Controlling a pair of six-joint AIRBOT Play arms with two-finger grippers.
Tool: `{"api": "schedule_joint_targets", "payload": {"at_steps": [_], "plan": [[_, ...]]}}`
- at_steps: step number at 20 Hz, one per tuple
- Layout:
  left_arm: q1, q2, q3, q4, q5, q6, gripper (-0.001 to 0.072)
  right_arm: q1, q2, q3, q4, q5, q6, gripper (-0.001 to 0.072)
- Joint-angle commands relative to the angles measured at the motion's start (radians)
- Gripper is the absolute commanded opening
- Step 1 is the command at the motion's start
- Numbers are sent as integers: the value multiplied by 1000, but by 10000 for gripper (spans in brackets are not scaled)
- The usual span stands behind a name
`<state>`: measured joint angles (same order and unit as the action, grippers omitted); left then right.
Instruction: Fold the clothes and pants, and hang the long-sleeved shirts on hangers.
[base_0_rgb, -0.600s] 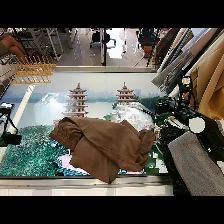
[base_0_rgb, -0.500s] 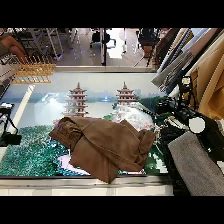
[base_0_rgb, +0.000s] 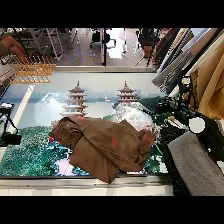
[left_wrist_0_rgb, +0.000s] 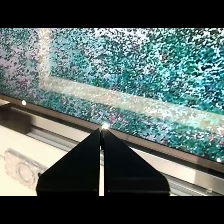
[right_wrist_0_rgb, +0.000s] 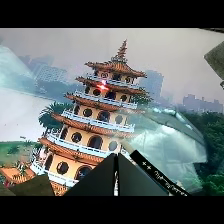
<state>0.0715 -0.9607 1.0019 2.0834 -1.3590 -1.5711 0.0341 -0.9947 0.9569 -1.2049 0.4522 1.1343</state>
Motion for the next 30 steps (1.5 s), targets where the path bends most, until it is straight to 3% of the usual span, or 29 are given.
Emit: {"api": "schedule_joint_targets", "payload": {"at_steps": [1, 9, 17, 24, 25, 26, 27, 28, 30], "plan": [[1, 1, 1, 0, 0, 0, 13, 1, 0, 1, 0, 0, 0, 18], [1, -1, 1, -46, 1, -1, 13, 1, 0, 1, 0, 0, 0, 18], [1, -2, 0, -463, 54, 0, 13, 1, 0, 1, 0, 0, 0, 18], [1, -2, 0, -469, 96, 9, 46, 1, 0, 1, 0, 0, 0, 18], [1, -3, 0, -468, 113, 20, 198, 1, 0, 1, 0, 0, 0, 18], [1, -7, 0, -468, 126, 27, 454, 1, 0, 1, 0, 0, 0, 18], [1, -14, 0, -468, 143, 26, 650, 1, 0, 1, 0, 0, 0, 18], [1, -23, 0, -469, 175, 26, 705, 1, 0, 1, 0, 0, 0, 18], [1, -55, -1, -470, 250, 26, 705, 1, 0, 1, 0, 0, 0, 18]]}}
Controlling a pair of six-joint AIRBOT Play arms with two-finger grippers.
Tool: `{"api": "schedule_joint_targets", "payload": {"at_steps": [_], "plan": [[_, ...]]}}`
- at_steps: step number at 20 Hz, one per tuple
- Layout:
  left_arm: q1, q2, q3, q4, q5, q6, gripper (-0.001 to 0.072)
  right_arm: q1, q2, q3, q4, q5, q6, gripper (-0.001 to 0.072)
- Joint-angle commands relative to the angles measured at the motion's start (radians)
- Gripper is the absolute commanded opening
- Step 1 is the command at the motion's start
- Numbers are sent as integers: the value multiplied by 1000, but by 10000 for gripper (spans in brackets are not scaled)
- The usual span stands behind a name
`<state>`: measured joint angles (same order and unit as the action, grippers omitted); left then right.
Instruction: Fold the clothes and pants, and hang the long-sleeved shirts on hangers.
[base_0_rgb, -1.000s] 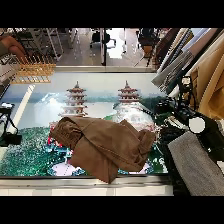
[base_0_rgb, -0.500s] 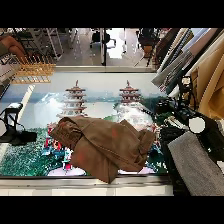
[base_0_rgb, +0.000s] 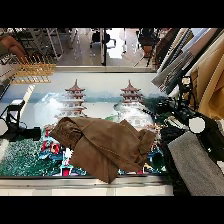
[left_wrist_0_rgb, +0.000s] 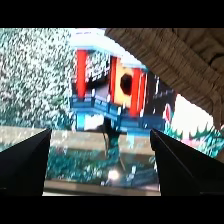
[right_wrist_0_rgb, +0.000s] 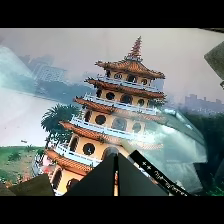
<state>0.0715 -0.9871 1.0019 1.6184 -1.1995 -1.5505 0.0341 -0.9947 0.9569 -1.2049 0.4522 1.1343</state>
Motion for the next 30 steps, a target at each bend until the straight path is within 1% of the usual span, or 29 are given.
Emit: {"api": "schedule_joint_targets", "payload": {"at_steps": [1, 3, 5, 6, 8, 9, 11, 12, 13, 14, 15, 16, 17, 18, 19, 20, 21, 23, 24, 25, 26, 27, 29, 30], "plan": [[1, -49, -1, -9, 108, 1, 705, 1, 0, 1, 3, 0, 1, 18], [1, -101, -3, -13, 106, -14, 705, 2, 0, 1, 70, 0, 1, 18], [1, -161, -11, -35, 116, -13, 704, 2, 3, 1, 199, 7, 29, 18], [2, -197, -12, -55, 126, -13, 704, 2, 12, 1, 251, 34, 35, 18], [2, -267, -12, -86, 190, 2, 703, 2, 38, 1, 329, 164, 34, 27], [4, -299, -12, -99, 229, 14, 703, 2, 50, 1, 336, 250, 35, 60], [6, -358, -11, -113, 304, 35, 703, 2, 60, 1, 335, 476, 35, 63], [5, -384, -11, -123, 340, 66, 703, 2, 58, 0, 334, 596, 35, 143], [5, -407, -11, -137, 376, 92, 703, 3, 56, -6, 333, 723, 35, 380], [5, -426, -11, -139, 411, 103, 703, 12, 55, -19, 318, 830, 34, 494], [5, -443, -8, -139, 436, 103, 695, 34, 55, -39, 280, 896, 30, 535], [5, -463, 2, -138, 443, 104, 693, 68, 55, -67, 227, 932, 24, 548], [5, -481, 10, -138, 444, 104, 649, 114, 54, -105, 171, 936, -2, 557], [5, -497, 14, -138, 445, 104, 566, 161, 53, -143, 127, 934, -39, 589], [5, -507, 14, -138, 445, 105, 548, 211, 49, -183, 91, 914, -72, 588], [5, -513, 14, -139, 443, 124, 532, 256, 42, -219, 55, 882, -78, 589], [4, -517, 14, -139, 440, 149, 443, 291, 31, -245, 18, 835, -77, 588], [4, -518, 14, -139, 441, 164, 334, 330, -4, -274, -27, 748, -71, 588], [4, -518, 14, -139, 441, 165, 334, 330, -30, -274, -25, 723, -71, 588], [4, -521, 14, -138, 441, 165, 313, 330, -60, -274, -27, 706, -72, 589], [5, -522, 14, -139, 439, 164, 145, 330, -91, -274, -28, 702, -82, 589], [5, -523, 14, -139, 435, 165, 14, 330, -121, -274, -27, 703, -83, 588], [5, -520, 14, -138, 411, 166, 14, 330, -179, -274, -21, 703, -104, 582], [5, -513, 14, -138, 393, 177, 13, 330, -205, -274, -2, 703, -123, 561]]}}
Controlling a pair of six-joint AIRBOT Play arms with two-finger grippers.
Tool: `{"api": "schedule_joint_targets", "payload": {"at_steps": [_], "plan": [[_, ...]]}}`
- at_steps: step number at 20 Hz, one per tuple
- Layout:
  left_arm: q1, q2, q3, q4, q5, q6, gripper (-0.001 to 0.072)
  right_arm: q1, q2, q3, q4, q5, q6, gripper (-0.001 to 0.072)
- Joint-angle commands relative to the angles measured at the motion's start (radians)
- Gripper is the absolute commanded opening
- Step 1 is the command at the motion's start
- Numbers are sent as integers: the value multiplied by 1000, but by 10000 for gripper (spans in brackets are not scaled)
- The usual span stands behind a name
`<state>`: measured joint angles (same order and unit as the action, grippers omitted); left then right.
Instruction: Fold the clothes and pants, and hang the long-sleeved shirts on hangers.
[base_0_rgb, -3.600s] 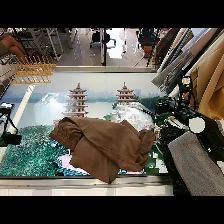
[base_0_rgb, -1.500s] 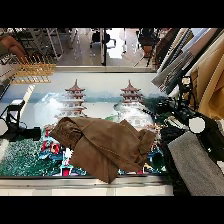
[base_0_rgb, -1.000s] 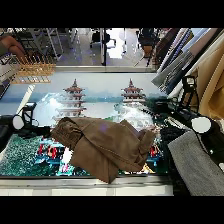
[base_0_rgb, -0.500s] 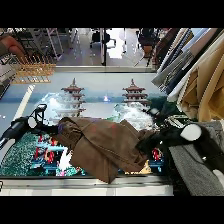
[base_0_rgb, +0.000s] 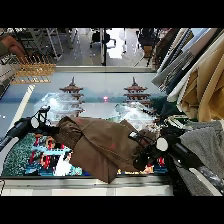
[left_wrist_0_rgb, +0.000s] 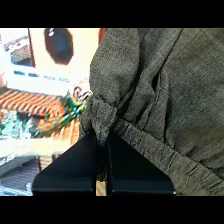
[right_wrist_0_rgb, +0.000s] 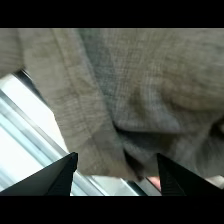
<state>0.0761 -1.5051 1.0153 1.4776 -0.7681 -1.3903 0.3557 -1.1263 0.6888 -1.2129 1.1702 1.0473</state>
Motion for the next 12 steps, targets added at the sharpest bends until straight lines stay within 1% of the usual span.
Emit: {"api": "schedule_joint_targets", "payload": {"at_steps": [1, 2, 3, 4, 5, 7, 8, 10, 12], "plan": [[5, 20, 1, 5, -68, 59, 12, 9, -92, -6, 35, -13, -61, 492], [12, 42, 3, 6, -98, 105, 11, 9, -105, -6, 72, -11, -95, 366], [24, 71, 7, 6, -130, 152, 11, 9, -109, -6, 94, -11, -108, 146], [45, 105, 22, 6, -178, 190, 10, 9, -109, 0, 91, -6, -106, 20], [75, 139, 49, 5, -233, 228, 10, 9, -106, 18, 65, 17, -89, 18], [153, 200, 133, -9, -332, 257, 10, 6, -74, 91, -45, 89, 24, 17], [196, 224, 186, -27, -389, 275, 10, 6, -40, 147, -111, 138, 77, 17], [294, 268, 304, -82, -500, 336, 10, 6, 53, 278, -209, 212, 146, 17], [397, 307, 420, -138, -551, 348, 10, 7, 169, 423, -223, 232, 190, 17]]}}
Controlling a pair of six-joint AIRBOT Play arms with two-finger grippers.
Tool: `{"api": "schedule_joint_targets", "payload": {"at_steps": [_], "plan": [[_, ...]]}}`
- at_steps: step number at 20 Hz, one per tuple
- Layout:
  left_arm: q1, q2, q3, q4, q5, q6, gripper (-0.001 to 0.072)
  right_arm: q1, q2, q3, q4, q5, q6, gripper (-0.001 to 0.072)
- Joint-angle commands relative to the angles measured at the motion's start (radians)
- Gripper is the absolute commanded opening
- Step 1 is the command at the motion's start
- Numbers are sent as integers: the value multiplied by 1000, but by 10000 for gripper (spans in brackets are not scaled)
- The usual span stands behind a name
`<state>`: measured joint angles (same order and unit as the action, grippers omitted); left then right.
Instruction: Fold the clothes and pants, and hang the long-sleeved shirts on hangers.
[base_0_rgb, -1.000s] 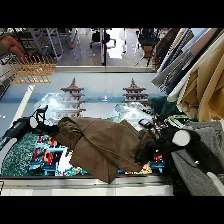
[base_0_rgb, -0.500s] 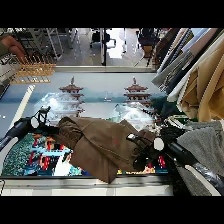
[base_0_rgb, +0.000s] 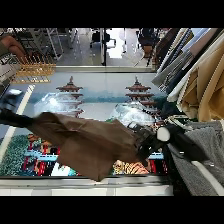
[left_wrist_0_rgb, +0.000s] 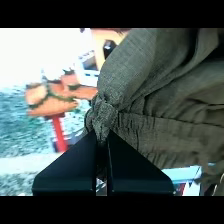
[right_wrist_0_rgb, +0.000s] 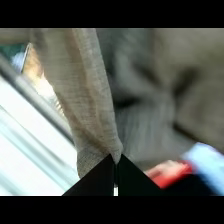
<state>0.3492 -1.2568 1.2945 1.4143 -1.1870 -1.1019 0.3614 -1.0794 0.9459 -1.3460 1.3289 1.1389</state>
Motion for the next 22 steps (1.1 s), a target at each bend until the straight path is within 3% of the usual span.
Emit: {"api": "schedule_joint_targets", "payload": {"at_steps": [1, 3, 7, 8, 9, 11, 14, 18, 20, 21, 22], "plan": [[180, 78, 197, -110, -136, 60, 10, 1, 176, 237, -75, 73, 121, 17], [285, 105, 296, -206, -143, 61, 10, 1, 261, 381, 22, 73, 166, 17], [418, 116, 378, -366, -142, 63, 10, 1, 251, 513, 404, -38, 192, 35], [426, 109, 377, -356, -143, 63, 10, 1, 207, 513, 446, -69, 172, 140], [426, 98, 377, -324, -147, 62, 10, 1, 148, 513, 462, -94, 135, 175], [425, 65, 375, -265, -166, 46, 10, -5, -2, 514, 420, -114, 109, 179], [426, -3, 375, -145, -214, -5, 10, -66, -170, 482, 200, 3, 110, 225], [426, -57, 375, -79, -227, -21, 11, -180, -142, 154, 217, 208, 49, 222], [425, -64, 375, -79, -226, -20, 11, -179, -47, -37, 229, 217, 36, 235], [425, -67, 375, -79, -223, -20, 11, -166, 9, -113, 246, 218, 36, 332], [425, -68, 375, -79, -223, -21, 11, -149, 55, -168, 245, 222, 36, 484]]}}
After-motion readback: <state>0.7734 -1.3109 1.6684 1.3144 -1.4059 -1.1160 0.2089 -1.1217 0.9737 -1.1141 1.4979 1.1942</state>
